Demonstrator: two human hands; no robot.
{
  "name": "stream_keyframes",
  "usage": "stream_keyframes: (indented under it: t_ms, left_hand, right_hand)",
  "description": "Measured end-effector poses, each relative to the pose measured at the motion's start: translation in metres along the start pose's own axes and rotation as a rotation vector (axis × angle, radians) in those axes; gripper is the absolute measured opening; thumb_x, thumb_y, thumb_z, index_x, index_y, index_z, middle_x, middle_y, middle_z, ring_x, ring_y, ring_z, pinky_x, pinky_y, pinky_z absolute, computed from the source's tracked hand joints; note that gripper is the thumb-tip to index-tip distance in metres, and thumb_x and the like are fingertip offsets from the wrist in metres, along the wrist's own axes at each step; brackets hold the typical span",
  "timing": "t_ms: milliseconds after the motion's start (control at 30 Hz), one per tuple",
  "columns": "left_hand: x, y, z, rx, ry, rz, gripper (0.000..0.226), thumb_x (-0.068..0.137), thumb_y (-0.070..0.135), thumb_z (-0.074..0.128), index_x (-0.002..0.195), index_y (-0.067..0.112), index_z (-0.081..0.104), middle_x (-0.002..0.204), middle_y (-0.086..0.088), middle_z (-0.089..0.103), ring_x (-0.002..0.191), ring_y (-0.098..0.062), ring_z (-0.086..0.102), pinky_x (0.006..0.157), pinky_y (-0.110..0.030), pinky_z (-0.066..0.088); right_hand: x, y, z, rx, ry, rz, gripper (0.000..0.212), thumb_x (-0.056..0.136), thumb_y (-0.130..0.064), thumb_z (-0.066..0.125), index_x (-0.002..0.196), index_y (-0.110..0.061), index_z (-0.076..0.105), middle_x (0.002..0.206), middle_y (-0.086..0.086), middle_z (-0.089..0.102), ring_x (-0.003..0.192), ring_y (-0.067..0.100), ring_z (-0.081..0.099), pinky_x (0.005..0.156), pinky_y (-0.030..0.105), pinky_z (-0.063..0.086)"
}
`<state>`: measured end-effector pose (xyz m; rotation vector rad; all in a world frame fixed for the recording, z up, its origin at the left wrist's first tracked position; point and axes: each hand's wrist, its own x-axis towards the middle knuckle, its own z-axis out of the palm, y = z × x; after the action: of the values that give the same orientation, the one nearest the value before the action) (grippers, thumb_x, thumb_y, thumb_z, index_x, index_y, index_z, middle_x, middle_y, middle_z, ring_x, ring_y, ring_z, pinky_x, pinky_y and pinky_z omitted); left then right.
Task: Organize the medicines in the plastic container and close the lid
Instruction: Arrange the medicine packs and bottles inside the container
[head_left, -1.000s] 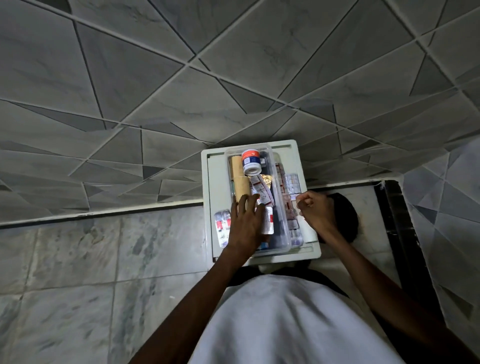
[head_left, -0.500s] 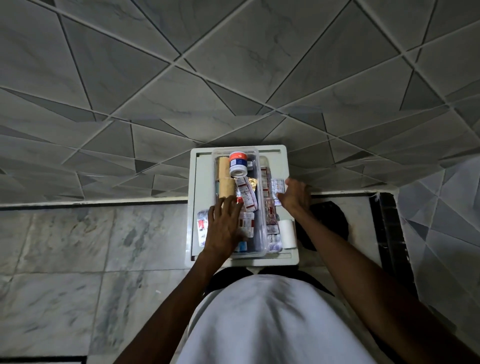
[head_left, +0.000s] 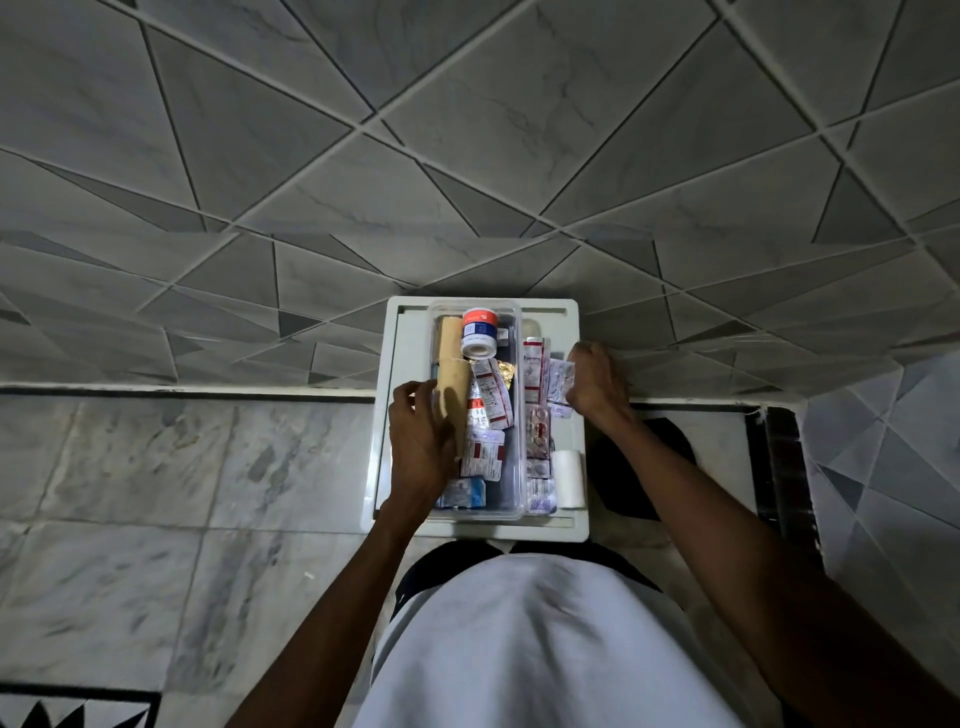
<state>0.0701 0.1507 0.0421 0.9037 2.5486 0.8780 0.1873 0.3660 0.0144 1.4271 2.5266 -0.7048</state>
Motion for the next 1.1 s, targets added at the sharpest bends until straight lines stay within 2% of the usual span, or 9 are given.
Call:
stream_keyframes:
  t_ms: [67,133,233,467,567,633,700,867,1100]
  left_hand:
    - [0.001,-0.001,-0.002,-0.025,-0.010,0.013,0.049,0.082,0.007,0.064,0.129,0.001,0.050,0.132,-0.022,0.045,0.120,-0.033,0.047,0.099,-0.037,0.042]
    - [0.004,-0.004,-0.003,-0.046,-0.006,0.004,0.043,0.084,0.009,0.063,0.126,0.003,0.053,0.128,-0.021,0.047,0.119,-0.032,0.048,0.098,-0.037,0.044]
    - [0.007,-0.009,-0.003,-0.078,-0.009,-0.002,0.034,0.088,0.014,0.061,0.120,0.005,0.056,0.125,-0.018,0.047,0.116,-0.028,0.050,0.094,-0.027,0.042]
    - [0.008,-0.015,-0.005,-0.122,-0.016,0.020,0.036,0.089,0.016,0.061,0.122,0.005,0.053,0.127,-0.019,0.047,0.114,-0.028,0.052,0.091,-0.030,0.047]
    - [0.009,-0.022,-0.005,-0.147,-0.011,-0.019,0.042,0.089,0.016,0.060,0.128,0.007,0.048,0.128,-0.017,0.047,0.109,-0.030,0.057,0.088,-0.042,0.054]
    - [0.010,-0.027,-0.006,-0.168,-0.022,-0.047,0.042,0.088,0.013,0.060,0.128,0.008,0.048,0.124,-0.017,0.052,0.103,-0.031,0.060,0.083,-0.042,0.055]
    - [0.011,-0.030,-0.007,-0.200,-0.038,-0.051,0.039,0.088,0.009,0.060,0.126,0.007,0.049,0.120,-0.017,0.056,0.100,-0.030,0.062,0.080,-0.036,0.054]
    - [0.010,-0.036,-0.011,-0.256,-0.064,-0.046,0.035,0.090,0.011,0.059,0.124,0.006,0.051,0.115,-0.015,0.062,0.097,-0.027,0.064,0.076,-0.026,0.051]
    - [0.011,-0.039,-0.012,-0.286,-0.076,-0.036,0.034,0.092,0.017,0.057,0.123,0.006,0.052,0.113,-0.014,0.065,0.095,-0.025,0.065,0.080,-0.035,0.056]
  right_hand:
    - [0.001,0.002,-0.005,0.093,0.047,0.060,0.024,0.079,-0.008,0.066,0.102,-0.010,0.060,0.109,0.018,0.066,0.099,0.037,0.065,0.077,0.037,0.053]
    - [0.002,0.006,-0.009,0.210,0.068,0.129,0.013,0.081,-0.008,0.062,0.092,-0.015,0.065,0.102,0.014,0.071,0.095,0.033,0.066,0.070,0.029,0.047]
    - [0.004,0.010,-0.011,0.316,0.099,0.134,0.015,0.080,-0.006,0.062,0.089,-0.016,0.068,0.098,0.012,0.073,0.091,0.030,0.068,0.067,0.023,0.039]
    - [-0.013,-0.011,-0.034,0.467,0.355,0.136,0.022,0.087,-0.005,0.053,0.100,-0.012,0.071,0.100,0.013,0.073,0.090,0.027,0.067,0.068,0.025,0.041]
    - [-0.023,-0.023,-0.038,0.650,0.292,0.065,0.018,0.086,-0.007,0.061,0.100,-0.012,0.070,0.091,0.011,0.072,0.081,0.021,0.065,0.066,0.028,0.050]
    - [-0.028,-0.033,-0.030,0.718,0.181,0.063,0.018,0.083,-0.005,0.066,0.098,-0.014,0.068,0.083,0.009,0.070,0.077,0.022,0.066,0.064,0.036,0.058]
    - [-0.034,-0.046,-0.016,0.667,0.080,0.071,0.019,0.079,-0.006,0.072,0.093,-0.017,0.068,0.081,0.009,0.070,0.079,0.026,0.069,0.069,0.046,0.060]
    - [-0.045,-0.082,0.012,0.228,0.181,0.016,0.024,0.079,-0.011,0.074,0.103,-0.010,0.070,0.102,0.017,0.072,0.090,0.033,0.070,0.076,0.038,0.058]
    - [-0.047,-0.102,0.018,0.114,0.167,-0.077,0.016,0.087,-0.012,0.065,0.101,-0.005,0.065,0.101,0.016,0.071,0.087,0.032,0.069,0.072,0.030,0.050]
